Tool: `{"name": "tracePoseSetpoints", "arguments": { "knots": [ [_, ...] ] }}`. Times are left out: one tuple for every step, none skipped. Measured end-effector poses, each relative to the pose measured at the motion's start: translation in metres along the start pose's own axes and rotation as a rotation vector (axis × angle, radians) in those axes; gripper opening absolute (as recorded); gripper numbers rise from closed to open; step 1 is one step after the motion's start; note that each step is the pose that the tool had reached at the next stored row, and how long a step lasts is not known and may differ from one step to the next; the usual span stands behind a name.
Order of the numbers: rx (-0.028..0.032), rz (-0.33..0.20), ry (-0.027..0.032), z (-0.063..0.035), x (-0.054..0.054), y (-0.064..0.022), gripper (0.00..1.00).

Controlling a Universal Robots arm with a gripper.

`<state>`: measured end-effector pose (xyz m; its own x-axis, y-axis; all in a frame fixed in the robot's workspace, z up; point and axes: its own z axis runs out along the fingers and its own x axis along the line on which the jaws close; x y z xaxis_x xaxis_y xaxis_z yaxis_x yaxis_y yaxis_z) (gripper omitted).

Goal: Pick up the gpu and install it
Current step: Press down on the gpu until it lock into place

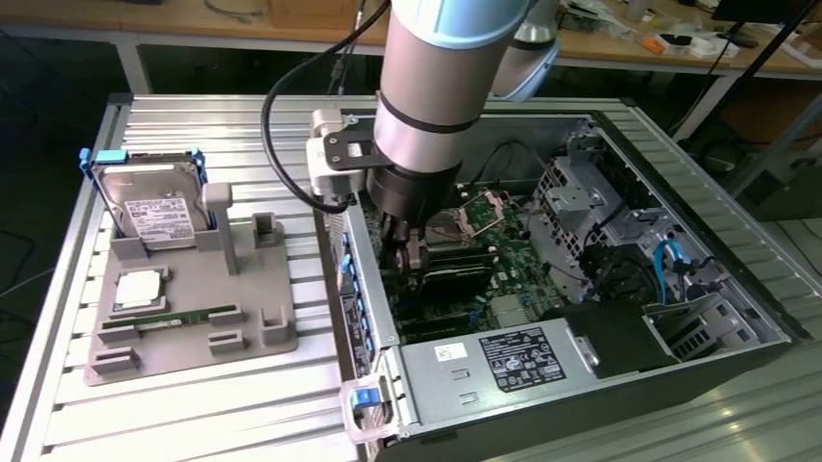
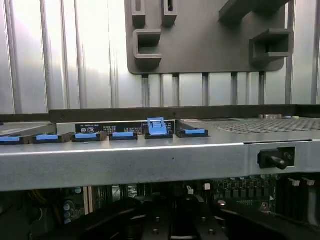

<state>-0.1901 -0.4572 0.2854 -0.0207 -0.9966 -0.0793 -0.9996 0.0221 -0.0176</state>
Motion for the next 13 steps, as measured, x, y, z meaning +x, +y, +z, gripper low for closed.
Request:
{"name": "tracePoseSetpoints", "arguments": {
  "knots": [
    [0.0017, 0.000, 0.0001, -0.0002, -0.001, 0.0019, 0.10],
    [0.0033, 0.000, 0.0002, -0.0004, -0.002, 0.0042, 0.10],
    [0.0043, 0.000, 0.0003, -0.0005, -0.002, 0.0062, 0.10],
    [0.0053, 0.000, 0.0003, -0.0005, -0.003, 0.0086, 0.10],
    [0.0062, 0.000, 0.0003, -0.0005, -0.003, 0.0112, 0.10],
    [0.0068, 0.000, 0.0003, -0.0005, -0.004, 0.0135, 0.10],
    [0.0070, 0.000, 0.0003, -0.0005, -0.004, 0.0152, 0.10],
    [0.0073, -0.001, 0.0004, -0.0005, -0.005, 0.0168, 0.10],
    [0.0067, 0.000, 0.0004, -0.0006, -0.005, 0.0175, 0.10],
    [0.0070, 0.000, -0.0002, -0.0005, -0.005, 0.0175, 0.10],
    [0.0070, 0.000, -0.0023, -0.0004, -0.005, 0.0171, 0.10],
    [0.0071, 0.000, -0.0024, -0.0003, -0.005, 0.0169, 0.10],
    [0.0071, 0.000, -0.0025, -0.0004, -0.005, 0.0167, 0.10]
  ]
}}
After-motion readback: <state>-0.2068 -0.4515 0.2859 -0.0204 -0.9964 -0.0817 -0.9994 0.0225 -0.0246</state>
